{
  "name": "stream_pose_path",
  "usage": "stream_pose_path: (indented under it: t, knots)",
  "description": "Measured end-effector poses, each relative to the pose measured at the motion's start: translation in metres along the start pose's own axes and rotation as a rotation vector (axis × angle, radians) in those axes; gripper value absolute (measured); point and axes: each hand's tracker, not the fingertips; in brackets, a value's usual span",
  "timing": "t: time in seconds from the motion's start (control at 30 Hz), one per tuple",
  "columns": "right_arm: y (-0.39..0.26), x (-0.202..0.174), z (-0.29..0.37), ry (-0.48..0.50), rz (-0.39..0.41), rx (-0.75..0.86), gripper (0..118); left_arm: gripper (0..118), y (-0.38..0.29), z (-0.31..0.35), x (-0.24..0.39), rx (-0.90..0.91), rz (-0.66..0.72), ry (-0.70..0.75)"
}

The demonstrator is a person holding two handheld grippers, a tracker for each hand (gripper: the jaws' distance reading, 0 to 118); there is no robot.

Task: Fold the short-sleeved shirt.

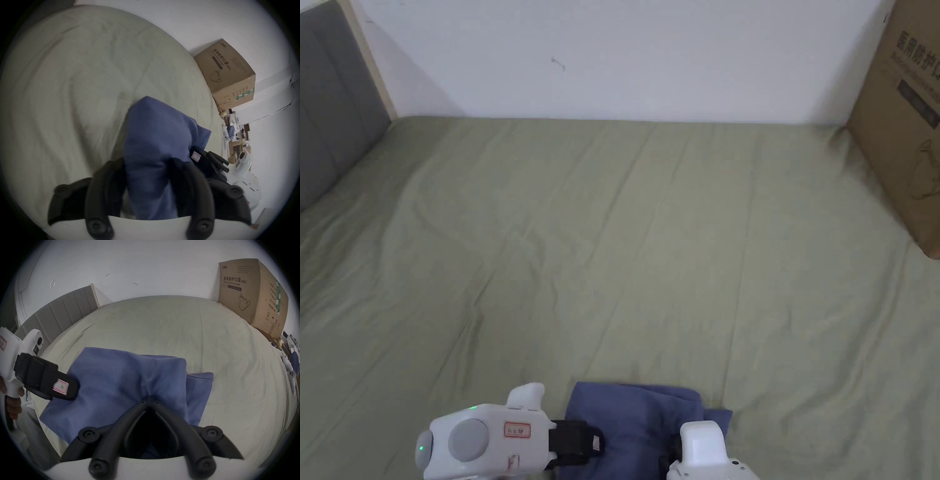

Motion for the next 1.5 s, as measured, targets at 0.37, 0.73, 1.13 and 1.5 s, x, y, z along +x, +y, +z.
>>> stream_pose_path:
  t: [0.37,0.73,1.13,1.5]
  knots:
    - [0.029,0.004,0.028,0.016,0.022,0.058,0,17,0.013,0.041,0.012,0.06,-0.057,-0.052]
    - [0.09,-0.009,0.063,0.008,0.062,0.22,0,17,0.106,0.181,-0.096,0.174,-0.168,0.333]
    - [0.119,-0.036,0.035,0.015,0.065,0.234,0,17,0.179,0.256,-0.23,0.153,0.003,0.63]
    - [0.117,-0.027,0.032,-0.019,0.066,0.206,0,77,0.18,0.231,-0.231,0.12,0.031,0.679]
